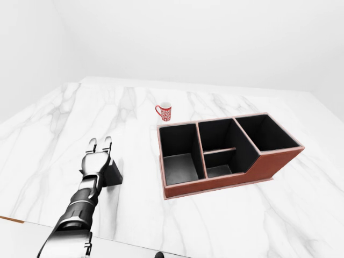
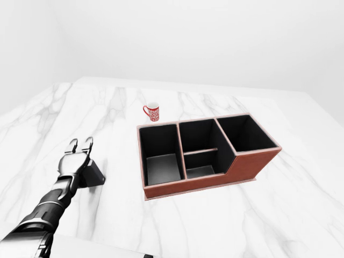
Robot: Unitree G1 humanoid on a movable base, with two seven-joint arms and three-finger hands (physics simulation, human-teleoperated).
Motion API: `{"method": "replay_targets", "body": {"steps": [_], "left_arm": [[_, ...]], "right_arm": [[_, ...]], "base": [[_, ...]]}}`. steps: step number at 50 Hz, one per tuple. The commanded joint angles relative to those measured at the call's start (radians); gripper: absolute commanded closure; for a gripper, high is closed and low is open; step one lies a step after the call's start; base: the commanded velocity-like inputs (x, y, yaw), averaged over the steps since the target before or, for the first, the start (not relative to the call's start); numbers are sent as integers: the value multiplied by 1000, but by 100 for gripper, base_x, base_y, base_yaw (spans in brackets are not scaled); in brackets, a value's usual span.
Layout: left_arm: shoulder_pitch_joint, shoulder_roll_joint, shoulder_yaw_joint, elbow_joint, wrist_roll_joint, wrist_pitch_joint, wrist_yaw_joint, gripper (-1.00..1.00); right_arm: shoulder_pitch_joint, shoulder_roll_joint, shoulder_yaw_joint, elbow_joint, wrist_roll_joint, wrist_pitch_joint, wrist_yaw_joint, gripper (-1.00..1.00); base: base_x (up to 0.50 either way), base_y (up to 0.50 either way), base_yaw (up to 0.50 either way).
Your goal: Pick up the book and place it in the left compartment of the caddy.
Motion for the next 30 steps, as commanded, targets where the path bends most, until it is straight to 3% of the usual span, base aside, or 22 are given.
{"method": "replay_targets", "body": {"steps": [1,7,8,9,10,20,30], "left_arm": [[-32,-10,-68,175,-11,0,37,-100],[-29,-12,-77,190,-11,0,41,-100],[-26,-13,-78,189,-10,0,44,-84],[-25,-13,-80,189,-9,0,44,-43],[-20,-13,-83,186,-5,0,50,100],[12,-13,-114,121,64,0,87,100],[148,-32,-64,-157,84,0,87,100]], "right_arm": [[-1,0,0,-1,1,0,1,-100],[2,0,-3,-6,5,0,-1,-100],[2,1,-3,-8,4,0,0,-100],[2,2,-3,-9,3,0,0,-100],[1,1,-3,-9,3,0,0,-100],[3,2,-5,-10,6,0,1,-100],[1,6,-2,-6,4,0,7,-100]], "base": [[0,0,0],[0,0,0],[0,0,0],[0,0,0],[0,0,0],[0,0,0],[0,0,0]]}}
